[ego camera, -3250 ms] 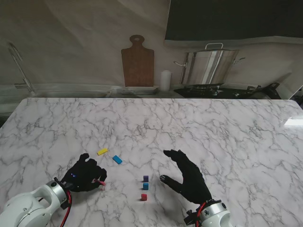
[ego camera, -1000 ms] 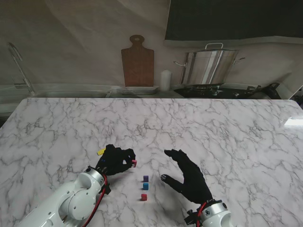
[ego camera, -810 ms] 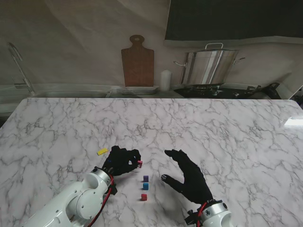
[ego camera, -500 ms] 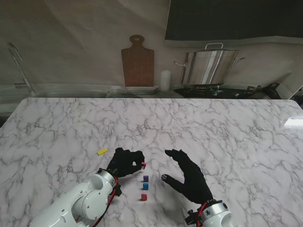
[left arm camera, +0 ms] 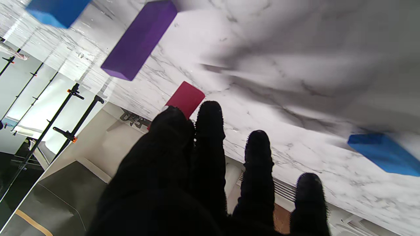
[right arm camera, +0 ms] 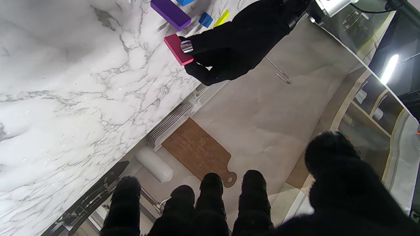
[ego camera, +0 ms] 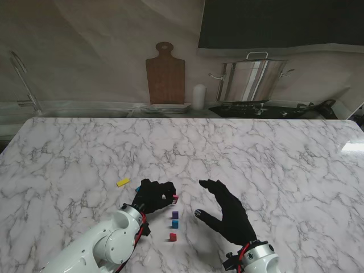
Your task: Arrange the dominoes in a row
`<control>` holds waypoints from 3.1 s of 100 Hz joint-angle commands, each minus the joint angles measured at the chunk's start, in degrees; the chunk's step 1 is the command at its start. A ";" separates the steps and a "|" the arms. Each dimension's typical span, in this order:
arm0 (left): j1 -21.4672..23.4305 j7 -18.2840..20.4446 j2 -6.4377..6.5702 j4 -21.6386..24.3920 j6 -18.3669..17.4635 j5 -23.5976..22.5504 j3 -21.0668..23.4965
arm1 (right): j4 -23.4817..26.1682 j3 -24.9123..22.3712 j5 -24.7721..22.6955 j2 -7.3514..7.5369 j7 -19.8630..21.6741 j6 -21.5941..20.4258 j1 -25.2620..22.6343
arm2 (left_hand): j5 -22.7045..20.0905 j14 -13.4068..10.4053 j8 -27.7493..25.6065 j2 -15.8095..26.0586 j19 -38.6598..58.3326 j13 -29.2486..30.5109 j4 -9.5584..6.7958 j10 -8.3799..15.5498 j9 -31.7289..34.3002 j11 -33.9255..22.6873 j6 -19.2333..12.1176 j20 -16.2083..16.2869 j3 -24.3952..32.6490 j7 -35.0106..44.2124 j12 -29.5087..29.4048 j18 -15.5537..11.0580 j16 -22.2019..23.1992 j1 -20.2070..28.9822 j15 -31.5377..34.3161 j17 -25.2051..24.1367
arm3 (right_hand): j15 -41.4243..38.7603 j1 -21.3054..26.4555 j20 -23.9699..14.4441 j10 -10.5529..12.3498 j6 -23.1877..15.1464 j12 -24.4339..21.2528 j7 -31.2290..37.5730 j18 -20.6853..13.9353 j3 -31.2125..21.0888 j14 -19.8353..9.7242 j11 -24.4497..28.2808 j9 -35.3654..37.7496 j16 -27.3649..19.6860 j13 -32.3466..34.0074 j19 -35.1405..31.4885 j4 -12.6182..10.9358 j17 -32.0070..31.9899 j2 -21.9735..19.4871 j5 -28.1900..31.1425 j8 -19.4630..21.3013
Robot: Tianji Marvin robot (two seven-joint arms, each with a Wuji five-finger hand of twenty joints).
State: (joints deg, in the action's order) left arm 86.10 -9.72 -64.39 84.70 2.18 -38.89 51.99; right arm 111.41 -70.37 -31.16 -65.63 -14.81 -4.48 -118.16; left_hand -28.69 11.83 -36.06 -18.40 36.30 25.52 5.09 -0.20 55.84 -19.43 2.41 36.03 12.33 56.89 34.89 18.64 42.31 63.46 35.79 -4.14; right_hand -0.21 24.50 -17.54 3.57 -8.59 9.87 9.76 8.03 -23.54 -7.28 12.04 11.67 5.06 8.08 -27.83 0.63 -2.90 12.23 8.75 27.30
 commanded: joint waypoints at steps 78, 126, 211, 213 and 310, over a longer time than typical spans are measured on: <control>-0.50 2.09 -0.31 -1.43 0.54 1.29 -1.73 | 0.43 -0.11 0.12 -0.17 -0.12 -0.05 -0.55 | -0.09 -0.06 1.35 2.47 -0.21 -1.55 -2.71 0.86 0.11 0.69 -1.50 0.98 -0.98 3.75 -0.04 0.63 0.41 3.92 0.72 -1.52 | 0.51 0.17 -0.10 0.47 -1.34 -0.31 0.83 -1.47 1.05 -0.62 0.93 -1.16 0.11 0.28 -0.58 0.75 -0.40 -1.10 -1.40 -0.98; -0.37 2.48 0.09 -1.33 0.88 -0.49 -1.74 | 0.55 -0.11 0.20 -0.16 -0.03 -0.04 -0.58 | -0.29 0.04 1.47 1.25 -1.33 -2.17 -3.22 0.98 0.51 1.02 -1.70 0.55 -0.06 4.00 1.42 0.69 0.40 3.23 0.49 -1.53 | 0.52 0.19 -0.12 0.51 -1.35 -0.32 0.87 -1.50 1.09 -0.62 0.93 -1.15 0.11 0.25 -0.56 0.75 -0.42 -1.11 -1.42 -1.04; -0.41 3.55 0.27 -1.20 0.05 0.11 -1.35 | 0.49 -0.02 -0.06 -0.14 -0.08 0.10 -0.50 | 1.45 0.61 -1.73 -1.43 -5.43 -4.32 -2.38 0.46 -2.34 1.87 -0.80 1.66 4.89 1.04 3.79 0.61 0.50 -0.80 -0.72 -1.81 | 0.52 0.19 -0.15 0.45 -1.37 -0.32 0.89 -1.39 1.08 -0.55 0.88 -1.16 0.12 0.21 -0.53 0.74 -0.49 -1.11 -1.45 -1.11; -0.42 3.61 0.28 -1.22 0.04 0.12 -1.36 | 0.48 -0.02 -0.06 -0.14 -0.08 0.10 -0.49 | 1.50 0.63 -1.76 -1.45 -5.49 -4.35 -2.37 0.47 -2.40 1.73 -0.73 1.68 4.85 0.97 3.91 0.61 0.50 -0.90 -0.73 -1.86 | 0.53 0.20 -0.16 0.48 -1.37 -0.32 0.89 -1.39 1.08 -0.50 0.87 -1.18 0.12 0.21 -0.53 0.74 -0.49 -1.07 -1.44 -1.11; -0.49 3.96 0.52 -1.30 -0.53 -0.61 -1.15 | 0.49 0.15 -0.09 -0.12 0.00 0.08 -0.40 | 1.49 0.64 -5.56 -1.77 -7.10 -5.16 -2.41 0.76 -2.31 0.44 -1.21 2.96 4.19 1.69 6.39 0.50 0.61 -1.87 -1.22 -2.05 | 0.52 0.26 -0.19 0.47 -1.37 -0.35 0.94 -1.41 1.09 -0.56 0.81 -1.18 0.12 0.24 -0.54 0.74 -0.40 -1.11 -1.43 -1.15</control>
State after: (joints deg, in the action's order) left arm 85.51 -6.87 -63.96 83.50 1.85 -39.38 50.87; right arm 111.70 -70.33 -31.17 -65.67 -14.86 -4.46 -118.35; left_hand -28.13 11.83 -40.29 -19.09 30.47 21.93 4.57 0.36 53.99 -18.52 2.24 37.50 15.07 56.90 40.73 18.64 42.50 61.14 34.88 -4.83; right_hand -0.21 24.51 -17.54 3.57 -8.59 9.87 9.76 8.03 -23.54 -7.26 12.04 11.67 5.06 8.08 -27.83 0.63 -2.90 12.23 8.75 27.26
